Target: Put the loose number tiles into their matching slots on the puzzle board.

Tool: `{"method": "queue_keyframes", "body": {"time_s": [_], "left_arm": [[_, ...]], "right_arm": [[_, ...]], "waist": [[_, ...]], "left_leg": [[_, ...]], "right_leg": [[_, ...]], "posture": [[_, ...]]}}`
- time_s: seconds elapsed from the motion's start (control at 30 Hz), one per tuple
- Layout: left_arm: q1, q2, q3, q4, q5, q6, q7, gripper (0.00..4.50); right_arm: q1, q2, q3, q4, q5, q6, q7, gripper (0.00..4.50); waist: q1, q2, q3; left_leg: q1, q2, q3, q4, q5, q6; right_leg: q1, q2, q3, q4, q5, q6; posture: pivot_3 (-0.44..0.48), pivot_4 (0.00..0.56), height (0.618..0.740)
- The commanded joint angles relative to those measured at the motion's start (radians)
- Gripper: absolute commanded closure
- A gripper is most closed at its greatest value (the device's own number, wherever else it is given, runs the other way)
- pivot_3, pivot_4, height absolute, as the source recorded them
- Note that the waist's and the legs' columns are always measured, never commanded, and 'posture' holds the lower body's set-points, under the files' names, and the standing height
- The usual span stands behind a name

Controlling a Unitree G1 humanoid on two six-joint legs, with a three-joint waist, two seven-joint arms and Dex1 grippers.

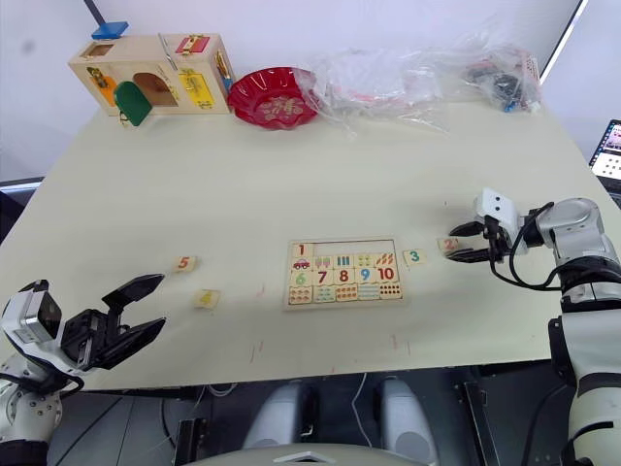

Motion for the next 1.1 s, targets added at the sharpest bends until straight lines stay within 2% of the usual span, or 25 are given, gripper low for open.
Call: {"method": "queue_keyframes", "body": {"time_s": [0.03,0.67,0.7,0.73,0.8,0.97,1.07,1.1], "left_arm": [[-0.008,0.01,0.012,-0.003,0.0,-0.002,-0.031,0.0],[-0.019,-0.004,0.034,-0.064,0.025,0.057,-0.018,0.0],[-0.019,-0.005,0.034,-0.068,0.026,0.059,-0.016,0.0],[-0.019,-0.007,0.034,-0.072,0.027,0.061,-0.014,0.0],[-0.02,-0.009,0.034,-0.078,0.03,0.065,-0.01,0.0],[-0.021,-0.006,0.041,-0.093,0.032,0.081,-0.003,0.0],[-0.023,-0.003,0.045,-0.097,0.035,0.089,0.0,0.0],[-0.024,-0.001,0.047,-0.1,0.036,0.093,0.001,0.0]], "right_arm": [[-0.001,-0.007,-0.022,-0.004,-0.001,-0.027,-0.011,2.77],[0.006,-0.001,-0.025,0.02,-0.012,-0.034,-0.028,2.77],[0.007,0.0,-0.026,0.019,-0.01,-0.033,-0.026,3.05],[0.008,0.0,-0.027,0.018,-0.008,-0.034,-0.029,3.05],[0.01,-0.004,-0.03,0.011,-0.007,-0.036,-0.033,3.48],[0.021,-0.035,-0.028,-0.167,-0.005,0.009,-0.052,3.53],[0.053,-0.038,-0.031,-0.424,0.019,0.153,-0.076,3.53],[0.061,-0.033,-0.02,-0.556,0.035,0.262,-0.077,3.53]], "waist": [[0.0,0.0,0.0],[-0.001,0.0,0.0],[-0.001,0.0,0.0],[-0.001,0.0,0.0],[-0.001,0.0,0.0],[-0.001,0.001,0.001],[-0.002,0.002,0.001],[-0.002,0.002,0.001]], "left_leg": [[0.0,0.0,0.0,0.0,0.0,0.0],[0.0,0.0,0.0,0.0,0.0,0.0],[0.0,0.0,0.0,0.0,0.0,0.0],[0.0,0.0,0.0,0.0,0.0,0.0],[0.0,0.0,0.0,0.0,0.0,0.0],[0.0,0.0,-0.001,0.0,0.0,0.0],[0.001,0.0,-0.002,0.0,0.0,0.0],[0.001,0.0,-0.002,0.0,0.0,0.0]], "right_leg": [[0.0,0.0,0.0,0.0,0.0,0.0],[0.0,0.0,0.0,0.0,0.0,0.0],[0.0,0.0,0.0,0.0,0.0,0.0],[0.0,0.0,0.0,0.0,0.0,0.0],[0.0,0.0,0.0,0.0,0.0,0.0],[0.0,0.0,0.001,0.0,0.0,0.0],[-0.001,0.0,0.001,0.002,0.0,0.0],[-0.001,0.0,0.001,0.002,0.0,0.0]], "posture": [[0.0,0.15,0.74],[0.0,0.15,0.74],[0.0,0.15,0.74],[0.0,0.15,0.74],[0.0,0.15,0.74],[0.0,0.15,0.74],[0.0,0.15,0.74],[0.0,0.15,0.74]]}}
